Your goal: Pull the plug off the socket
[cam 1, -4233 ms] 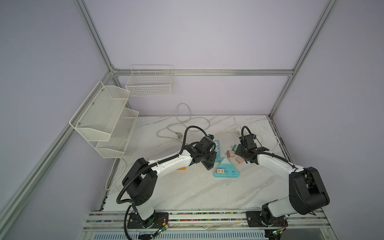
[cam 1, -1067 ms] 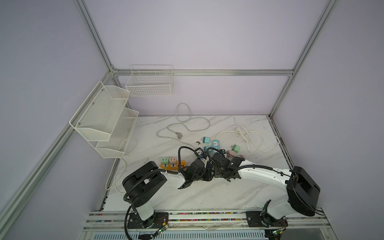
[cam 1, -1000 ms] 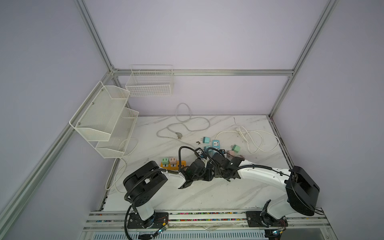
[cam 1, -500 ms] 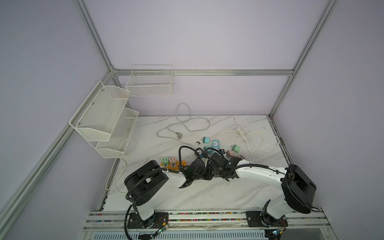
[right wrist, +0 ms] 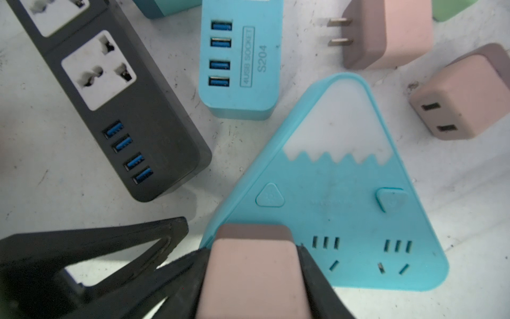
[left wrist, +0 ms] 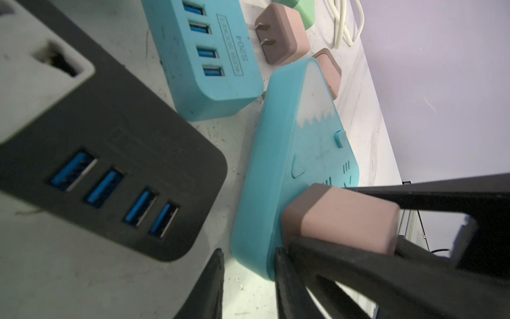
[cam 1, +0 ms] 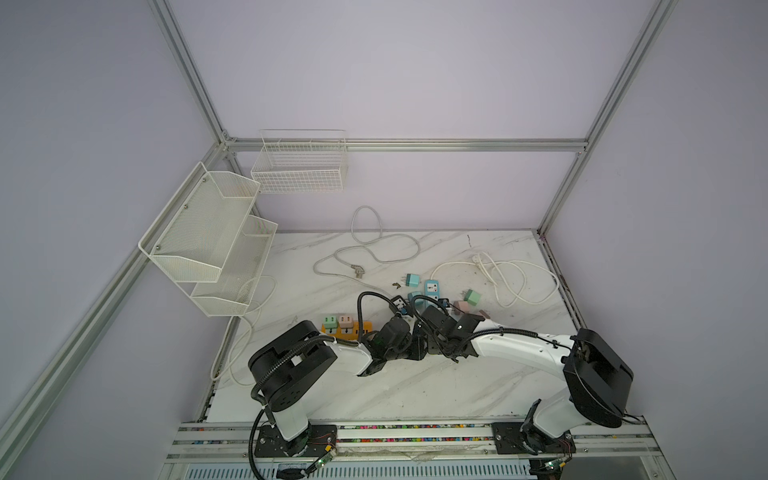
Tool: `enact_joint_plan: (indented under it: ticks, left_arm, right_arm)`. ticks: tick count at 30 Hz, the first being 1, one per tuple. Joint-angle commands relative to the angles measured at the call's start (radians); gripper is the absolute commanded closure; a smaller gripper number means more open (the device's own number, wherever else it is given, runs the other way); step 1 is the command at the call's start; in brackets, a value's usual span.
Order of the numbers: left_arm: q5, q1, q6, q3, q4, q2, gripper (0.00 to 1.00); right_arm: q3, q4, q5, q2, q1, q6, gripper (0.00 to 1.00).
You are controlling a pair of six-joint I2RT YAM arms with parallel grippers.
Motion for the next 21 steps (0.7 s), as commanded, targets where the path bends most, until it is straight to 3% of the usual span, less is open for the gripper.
enact_joint_plan:
  ticks: [1,10,14,21]
  left_arm:
    - [-0.005,-0.007,0.013,0.039,-0.058,-0.058,0.67]
    - [0.034,-0.002,0.001,-0.026,0.012,-0.157,0.53]
    - [0.070,-0.001,-0.037,-0.077,0.153,-0.147,0.52]
    - [0.068,-0.001,-0.077,-0.134,0.233,-0.124,0.53]
  right_arm:
    - [-0.018,0.004,-0.021,-0.045,-0.005,-0.026,0.69]
    - [-0.007,0.012,-0.137,-0.125,-0.056,-0.076,0.73]
    - [-0.004,0.014,-0.162,-0.135,-0.065,-0.073,0.73]
    - [-0.008,0.020,-0.208,-0.150,-0.107,-0.078,0.73]
